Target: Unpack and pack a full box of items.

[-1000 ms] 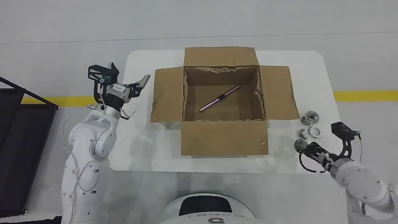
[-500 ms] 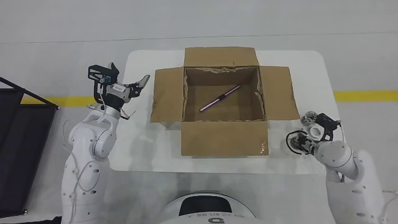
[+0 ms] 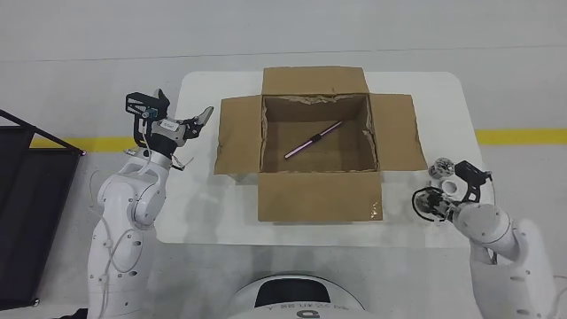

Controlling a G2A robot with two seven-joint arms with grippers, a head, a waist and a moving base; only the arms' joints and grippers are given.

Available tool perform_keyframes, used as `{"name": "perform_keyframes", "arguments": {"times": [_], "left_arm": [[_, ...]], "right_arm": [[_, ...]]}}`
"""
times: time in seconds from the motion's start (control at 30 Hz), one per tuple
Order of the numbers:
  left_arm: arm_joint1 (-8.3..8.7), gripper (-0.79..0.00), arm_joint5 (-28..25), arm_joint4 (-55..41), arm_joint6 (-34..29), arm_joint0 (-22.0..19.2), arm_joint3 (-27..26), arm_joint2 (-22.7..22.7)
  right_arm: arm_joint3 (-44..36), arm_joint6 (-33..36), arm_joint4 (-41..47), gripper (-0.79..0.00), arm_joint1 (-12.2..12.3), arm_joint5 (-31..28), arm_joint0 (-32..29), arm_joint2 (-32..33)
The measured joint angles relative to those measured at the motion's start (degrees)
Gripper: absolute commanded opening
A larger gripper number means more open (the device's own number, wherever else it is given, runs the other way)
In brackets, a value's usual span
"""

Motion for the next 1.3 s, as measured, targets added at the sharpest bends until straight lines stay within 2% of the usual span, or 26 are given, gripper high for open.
{"name": "perform_keyframes", "arguments": {"times": [0.23,0.27,0.3,0.47,0.53,0.6,0.63,0.67,0.7,0.8,0.87,1.3], "left_arm": [[0.0,0.0,0.0,0.0,0.0,0.0,0.0,0.0],[0.0,0.0,0.0,0.0,0.0,0.0,0.0,0.0],[0.0,0.0,0.0,0.0,0.0,0.0,0.0,0.0],[0.0,0.0,0.0,0.0,0.0,0.0,0.0,0.0],[0.0,0.0,0.0,0.0,0.0,0.0,0.0,0.0],[0.0,0.0,0.0,0.0,0.0,0.0,0.0,0.0],[0.0,0.0,0.0,0.0,0.0,0.0,0.0,0.0],[0.0,0.0,0.0,0.0,0.0,0.0,0.0,0.0],[0.0,0.0,0.0,0.0,0.0,0.0,0.0,0.0],[0.0,0.0,0.0,0.0,0.0,0.0,0.0,0.0],[0.0,0.0,0.0,0.0,0.0,0.0,0.0,0.0],[0.0,0.0,0.0,0.0,0.0,0.0,0.0,0.0]], "right_arm": [[-10.24,-6.3,7.13,-0.462,-0.47,-5.23,-7.81,4.87],[-12.77,-8.36,9.43,-0.505,-0.67,-7.02,-9.83,6.15],[-14.67,-9.99,11.14,-0.514,-0.83,-8.47,-11.46,7.11],[-25.95,-16.3,15.74,-0.526,-1.47,-17.72,-19.96,10.33],[-28.47,-17.27,14.81,-0.474,-1.43,-21.42,-21.21,10.24],[-27.86,-17.57,12.57,-0.406,-1.11,-26.34,-20.02,8.77],[-27.61,-17.11,11.4,-0.289,-0.9,-28.37,-18.95,7.69],[-27.5,-16.03,9.27,-0.071,-0.61,-30.31,-17.19,5.99],[-27.5,-15.04,7.42,0.0,-0.41,-31.05,-15.68,4.43],[-27.54,-11.25,1.8,0.0,0.15,-32.99,-10.37,-2.44],[-27.55,-10.3,0.7,0.0,0.22,-33.1,-9.19,-4.62],[-27.23,-10.75,0.88,0.0,0.15,-32.7,-9.08,-4.1]]}}
